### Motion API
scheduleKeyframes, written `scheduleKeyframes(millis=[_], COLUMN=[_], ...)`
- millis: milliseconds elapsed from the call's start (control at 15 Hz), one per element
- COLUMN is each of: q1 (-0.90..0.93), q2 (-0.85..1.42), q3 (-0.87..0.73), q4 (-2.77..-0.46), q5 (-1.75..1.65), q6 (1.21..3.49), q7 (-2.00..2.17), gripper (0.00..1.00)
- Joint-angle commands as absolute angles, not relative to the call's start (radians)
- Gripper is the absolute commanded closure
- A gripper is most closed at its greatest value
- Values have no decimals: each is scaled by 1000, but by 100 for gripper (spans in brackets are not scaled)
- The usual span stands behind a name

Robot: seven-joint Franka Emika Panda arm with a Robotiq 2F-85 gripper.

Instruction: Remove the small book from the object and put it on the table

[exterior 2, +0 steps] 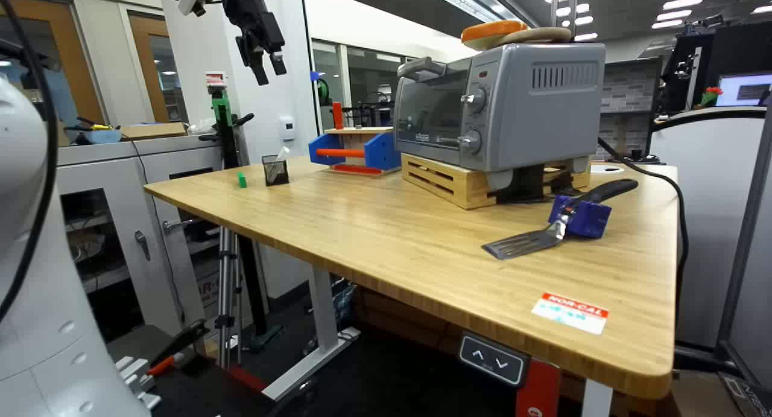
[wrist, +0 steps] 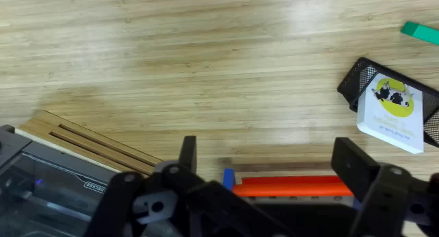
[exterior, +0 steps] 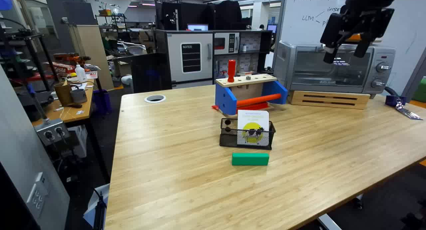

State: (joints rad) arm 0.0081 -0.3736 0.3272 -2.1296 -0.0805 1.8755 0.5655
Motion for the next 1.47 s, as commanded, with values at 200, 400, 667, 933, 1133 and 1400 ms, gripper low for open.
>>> scheduleKeyframes(millis=[200, 400, 667, 933, 1133, 1400], q1=[35, 50, 86, 112, 132, 128], q2=[-369, -369, -363, -332, -289, -214], q3=[305, 301, 302, 284, 240, 222], q4=[-2127, -2129, -2134, -2131, -2138, -2114], q5=[-91, -91, -83, -50, 41, 33], q6=[1872, 1869, 1882, 1901, 1939, 1941], q7=[574, 535, 474, 407, 287, 224], gripper=[0, 0, 0, 0, 0, 0])
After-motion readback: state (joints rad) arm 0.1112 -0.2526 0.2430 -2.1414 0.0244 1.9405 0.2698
